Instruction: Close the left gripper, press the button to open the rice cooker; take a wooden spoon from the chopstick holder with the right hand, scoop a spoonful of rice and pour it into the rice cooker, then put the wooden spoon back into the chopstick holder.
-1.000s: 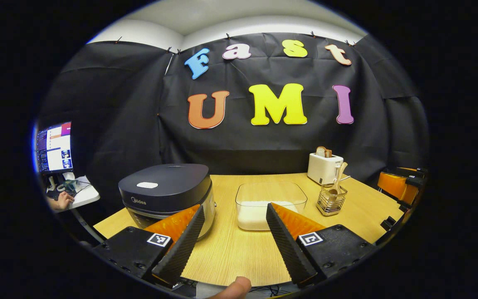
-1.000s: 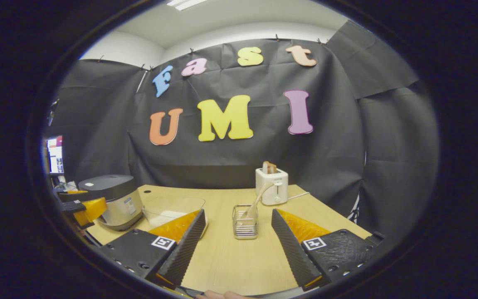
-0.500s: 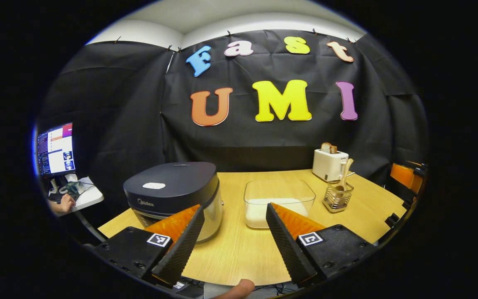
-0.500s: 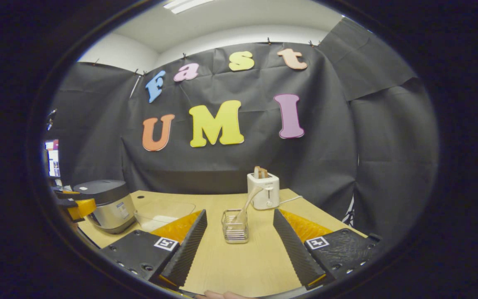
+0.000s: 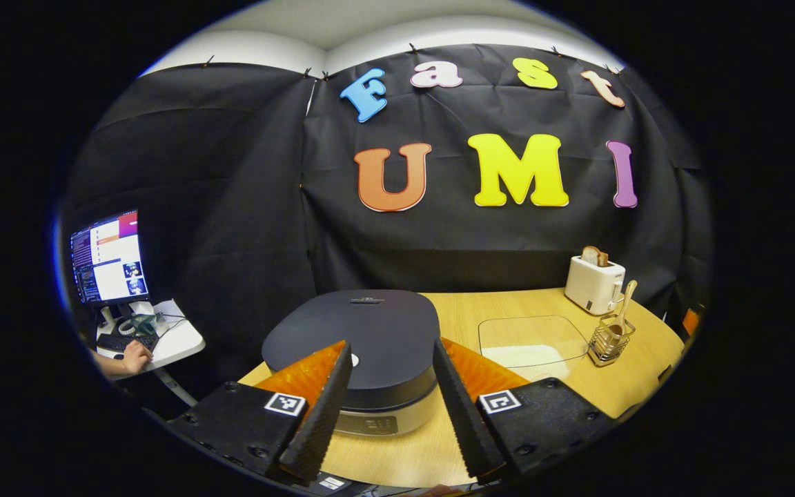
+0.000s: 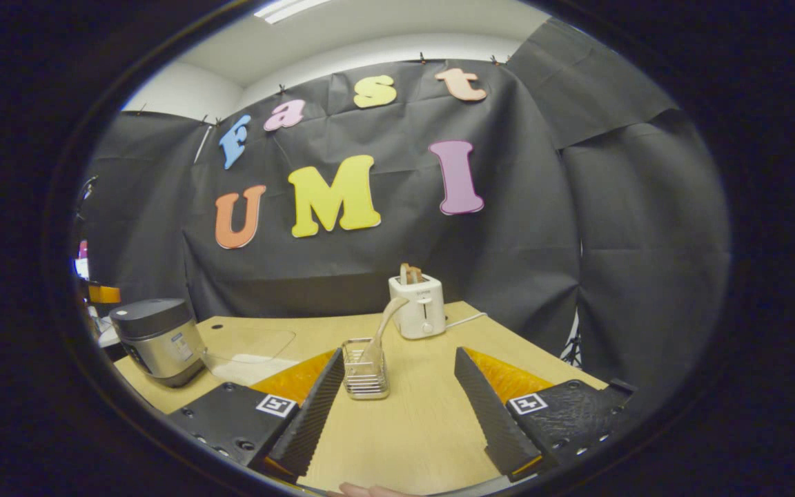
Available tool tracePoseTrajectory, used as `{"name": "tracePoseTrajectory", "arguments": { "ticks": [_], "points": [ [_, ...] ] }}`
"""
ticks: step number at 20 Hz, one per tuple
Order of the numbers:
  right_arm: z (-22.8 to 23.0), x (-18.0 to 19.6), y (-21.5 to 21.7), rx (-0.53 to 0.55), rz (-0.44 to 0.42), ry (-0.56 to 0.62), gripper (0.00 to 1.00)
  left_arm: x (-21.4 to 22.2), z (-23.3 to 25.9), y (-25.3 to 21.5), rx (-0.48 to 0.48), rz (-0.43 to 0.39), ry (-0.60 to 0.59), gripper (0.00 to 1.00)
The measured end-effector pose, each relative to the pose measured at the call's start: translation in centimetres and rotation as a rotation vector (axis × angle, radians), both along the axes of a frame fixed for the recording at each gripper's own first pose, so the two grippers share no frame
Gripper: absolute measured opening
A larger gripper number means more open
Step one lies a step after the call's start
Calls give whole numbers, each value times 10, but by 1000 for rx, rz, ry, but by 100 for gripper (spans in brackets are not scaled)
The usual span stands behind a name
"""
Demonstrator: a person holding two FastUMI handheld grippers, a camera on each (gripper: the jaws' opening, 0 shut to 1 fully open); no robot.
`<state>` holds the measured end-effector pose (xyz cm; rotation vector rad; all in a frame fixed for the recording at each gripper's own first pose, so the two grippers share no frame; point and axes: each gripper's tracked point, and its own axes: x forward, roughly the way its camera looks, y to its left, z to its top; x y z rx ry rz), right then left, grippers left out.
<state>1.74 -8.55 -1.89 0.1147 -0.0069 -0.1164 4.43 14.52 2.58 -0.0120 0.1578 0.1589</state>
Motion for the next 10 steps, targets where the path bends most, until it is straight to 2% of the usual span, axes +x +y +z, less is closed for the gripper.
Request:
{"name": "tracePoseTrajectory", "arguments": {
  "ticks": [3,6,7,10],
  "points": [
    [-5,1,-9,-5,0,7,96,12,-8,22,8,1,94,53],
    [-8,2,-13,-8,1,6,96,20,-22,32,-30,-10,172,21],
    [-9,2,-12,-7,4,7,96,22,-25,34,-42,-12,192,14],
    [-12,2,-12,-14,15,9,96,20,-35,36,-63,-8,249,3]
  ]
}}
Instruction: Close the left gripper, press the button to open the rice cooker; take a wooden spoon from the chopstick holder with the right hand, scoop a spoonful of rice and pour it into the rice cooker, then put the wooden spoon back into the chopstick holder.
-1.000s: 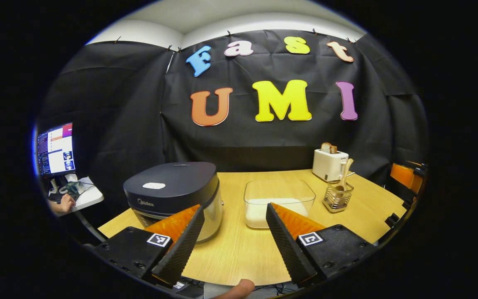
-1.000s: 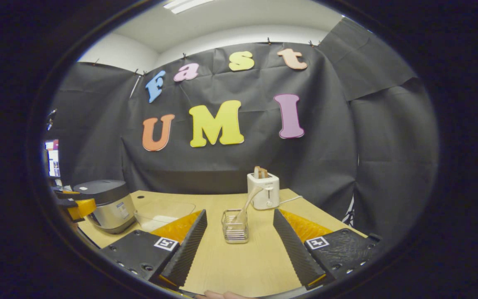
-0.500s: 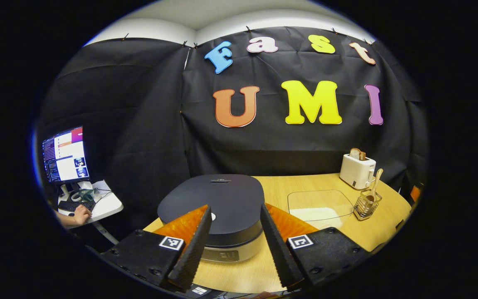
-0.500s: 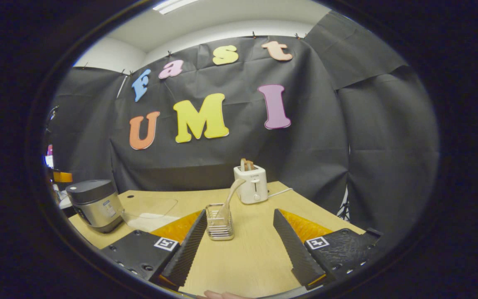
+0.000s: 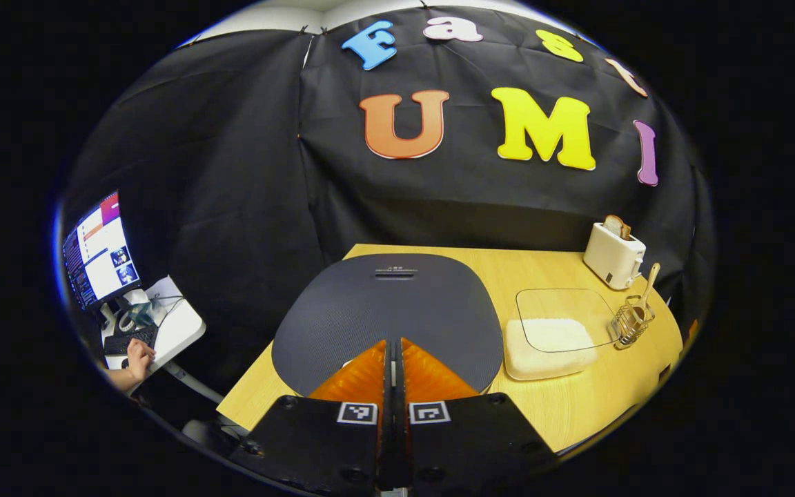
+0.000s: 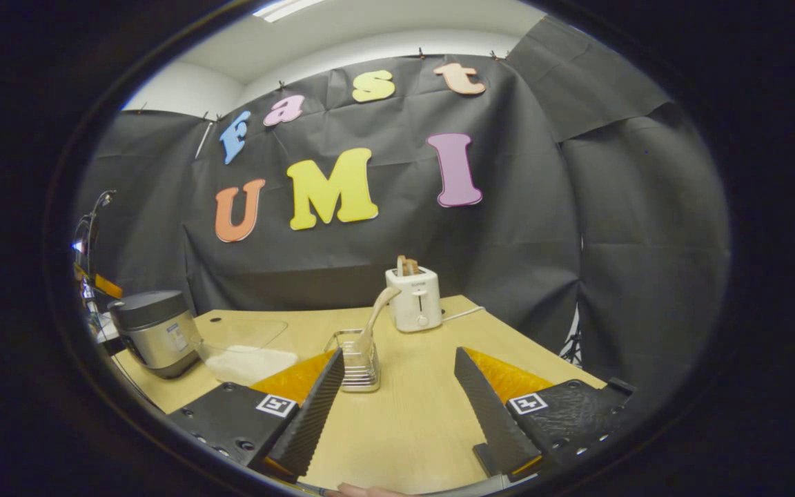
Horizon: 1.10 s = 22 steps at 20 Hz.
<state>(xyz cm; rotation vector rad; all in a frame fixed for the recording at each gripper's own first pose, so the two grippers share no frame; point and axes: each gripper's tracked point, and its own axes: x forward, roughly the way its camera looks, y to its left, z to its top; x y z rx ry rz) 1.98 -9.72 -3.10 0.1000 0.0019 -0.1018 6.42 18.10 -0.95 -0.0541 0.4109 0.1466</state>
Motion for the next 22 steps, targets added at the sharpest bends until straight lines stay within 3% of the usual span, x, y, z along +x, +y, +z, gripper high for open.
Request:
{"name": "tracePoseTrajectory", "arguments": {
  "ticks": [3,4,6,7,11,12,14,15,22],
  "points": [
    [-4,2,-2,-11,-1,5,92,-3,-5,2,18,1,33,3],
    [-5,2,-2,-9,5,9,95,-3,-4,2,26,-4,37,3],
    [-7,2,0,-7,14,11,92,-4,-7,2,37,-14,55,3],
    [-6,2,0,-9,15,9,96,-5,-7,1,48,-19,65,3],
    [-7,3,5,-14,26,10,96,-9,-9,3,121,-9,62,3],
    [-9,3,9,-11,36,13,92,-5,-13,4,123,4,68,3],
    [-7,1,13,-15,45,16,100,-7,-11,5,121,32,55,3],
    [-6,0,14,-21,49,16,92,-7,-8,4,89,72,32,3],
    [-20,2,21,-77,47,70,96,-22,72,-4,173,136,-219,4]
  ]
}}
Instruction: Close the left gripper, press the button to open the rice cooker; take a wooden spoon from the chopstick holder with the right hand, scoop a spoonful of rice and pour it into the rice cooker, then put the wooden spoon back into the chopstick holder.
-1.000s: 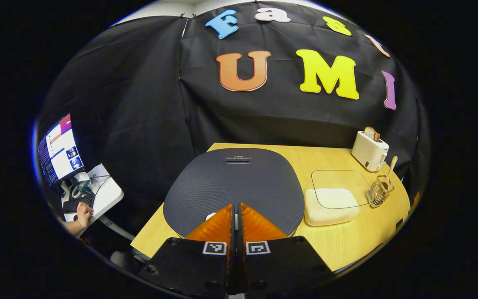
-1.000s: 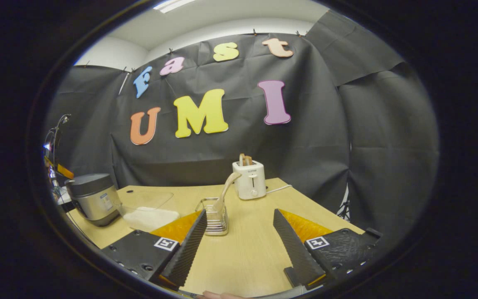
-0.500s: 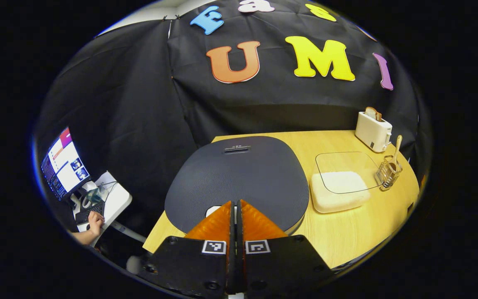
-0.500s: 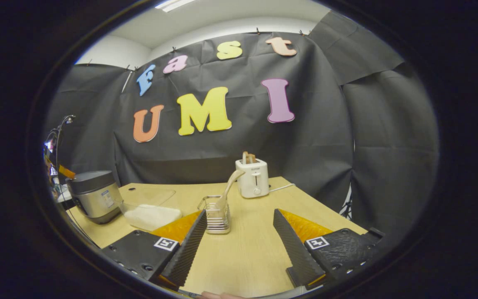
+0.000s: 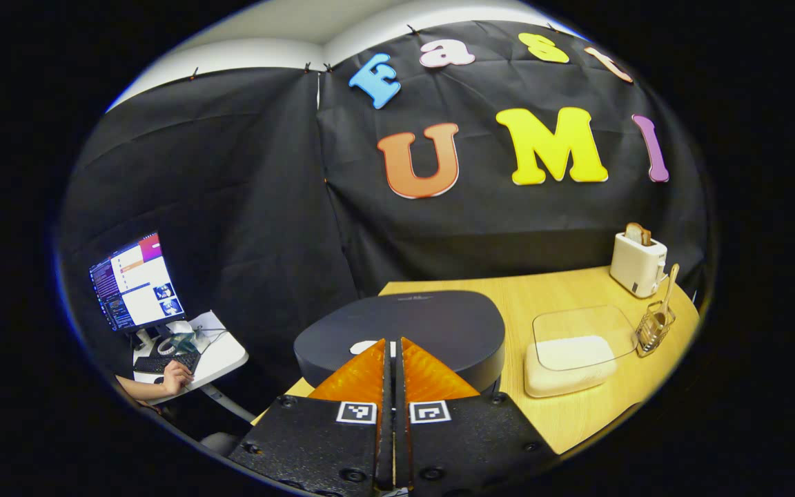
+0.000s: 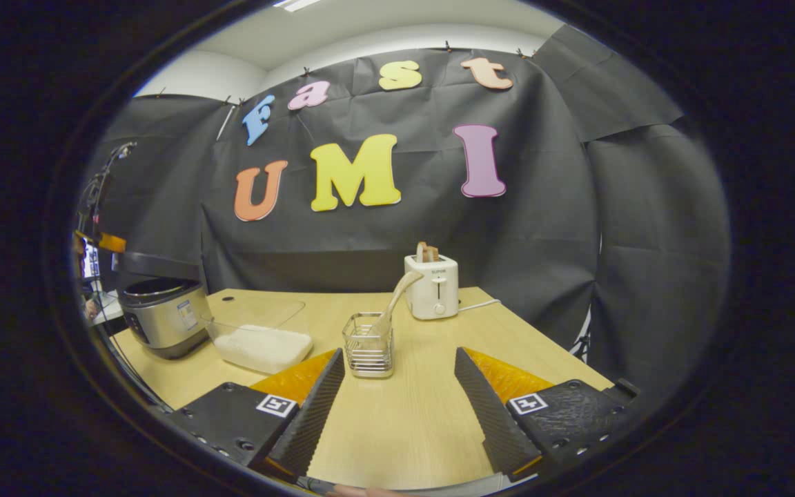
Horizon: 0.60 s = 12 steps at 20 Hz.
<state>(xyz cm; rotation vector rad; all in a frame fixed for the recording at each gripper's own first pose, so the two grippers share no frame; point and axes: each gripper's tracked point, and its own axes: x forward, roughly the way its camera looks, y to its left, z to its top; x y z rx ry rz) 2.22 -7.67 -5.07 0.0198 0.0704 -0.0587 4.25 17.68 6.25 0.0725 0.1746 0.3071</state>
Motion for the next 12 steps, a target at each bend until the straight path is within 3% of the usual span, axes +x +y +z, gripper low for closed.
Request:
{"name": "tracePoseTrajectory", "arguments": {
  "ticks": [2,3,6,7,8,9,11,12],
  "points": [
    [-4,5,2,-17,1,10,96,-9,16,-14,-12,-26,-52,11],
    [-5,8,5,-16,9,16,96,-14,19,-21,-18,-35,-70,28],
    [-6,22,7,-5,13,34,92,-27,16,-39,8,-57,-95,59],
    [-5,28,9,5,17,41,96,-29,12,-52,16,-83,-112,82],
    [-5,36,11,18,25,53,92,-29,7,-68,5,-108,-122,97],
    [-4,45,15,25,35,63,96,-30,1,-86,-7,-146,-134,100],
    [-1,65,18,13,49,84,92,-33,-7,-110,-31,-189,-146,99],
    [0,74,19,-1,48,89,95,-36,-12,-118,-44,-197,-146,99]
  ]
}}
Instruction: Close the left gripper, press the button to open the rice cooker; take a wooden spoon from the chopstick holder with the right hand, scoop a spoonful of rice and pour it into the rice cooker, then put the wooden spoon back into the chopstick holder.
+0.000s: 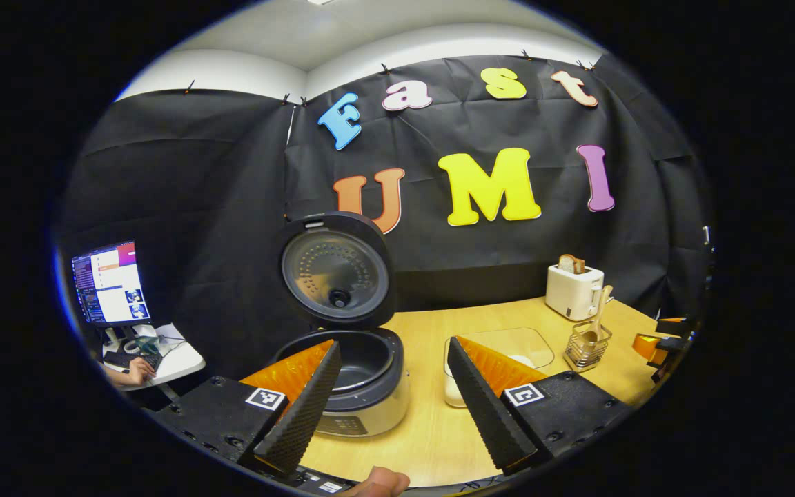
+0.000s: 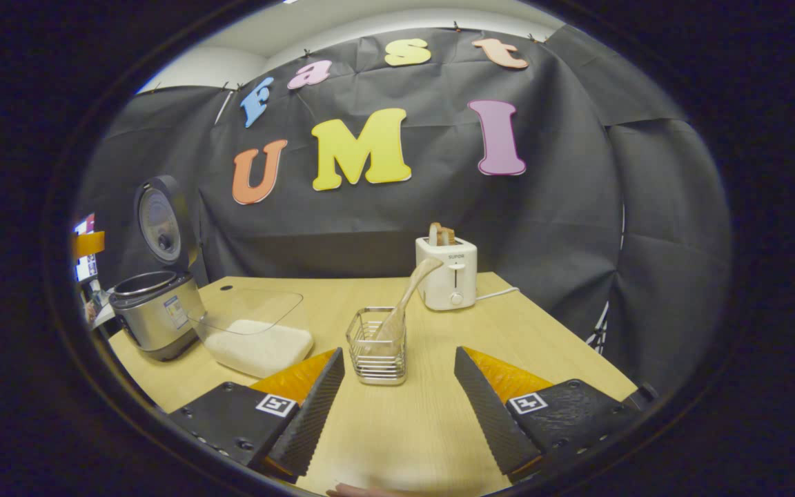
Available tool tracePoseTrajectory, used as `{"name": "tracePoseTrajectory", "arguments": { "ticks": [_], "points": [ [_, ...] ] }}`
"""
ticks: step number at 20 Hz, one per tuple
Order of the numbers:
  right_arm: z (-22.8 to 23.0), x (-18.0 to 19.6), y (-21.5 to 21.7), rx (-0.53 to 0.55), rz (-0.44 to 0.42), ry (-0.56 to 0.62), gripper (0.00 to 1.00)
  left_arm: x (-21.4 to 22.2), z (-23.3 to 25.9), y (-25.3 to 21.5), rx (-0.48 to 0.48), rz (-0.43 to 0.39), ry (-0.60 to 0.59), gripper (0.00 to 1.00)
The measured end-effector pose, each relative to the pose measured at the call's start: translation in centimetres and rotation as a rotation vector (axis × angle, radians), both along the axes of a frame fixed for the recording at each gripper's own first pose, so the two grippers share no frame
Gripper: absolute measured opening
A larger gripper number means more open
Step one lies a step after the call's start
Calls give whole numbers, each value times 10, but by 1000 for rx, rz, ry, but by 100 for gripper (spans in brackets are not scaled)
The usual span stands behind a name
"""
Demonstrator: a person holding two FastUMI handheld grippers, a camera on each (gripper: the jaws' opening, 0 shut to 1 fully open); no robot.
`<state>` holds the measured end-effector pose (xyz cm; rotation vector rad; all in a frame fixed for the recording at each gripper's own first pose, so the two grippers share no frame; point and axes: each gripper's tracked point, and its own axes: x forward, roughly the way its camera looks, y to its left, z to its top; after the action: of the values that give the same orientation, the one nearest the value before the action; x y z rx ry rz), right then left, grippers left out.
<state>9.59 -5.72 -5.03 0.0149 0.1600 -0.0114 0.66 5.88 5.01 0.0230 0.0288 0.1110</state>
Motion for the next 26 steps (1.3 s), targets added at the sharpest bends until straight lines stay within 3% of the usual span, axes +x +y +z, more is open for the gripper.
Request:
{"name": "tracePoseTrajectory", "arguments": {
  "ticks": [1,2,10,12,17,21,26],
  "points": [
    [2,9,0,-7,0,3,92,-1,-4,-8,-8,-14,7,99],
    [5,16,1,-5,8,6,95,-2,-7,-14,-17,-23,12,99],
    [24,108,-8,63,-11,68,96,5,-36,-39,-53,-82,34,99],
    [20,137,-16,84,-37,109,92,7,-44,-41,-51,-99,46,99],
    [6,194,-19,160,-78,227,95,8,-50,-43,-37,-139,55,100],
    [-8,215,-25,125,-122,288,83,7,-46,-31,-42,-132,40,99],
    [-21,223,-21,157,-132,332,45,4,-46,-8,-68,-89,39,100]
  ]
}}
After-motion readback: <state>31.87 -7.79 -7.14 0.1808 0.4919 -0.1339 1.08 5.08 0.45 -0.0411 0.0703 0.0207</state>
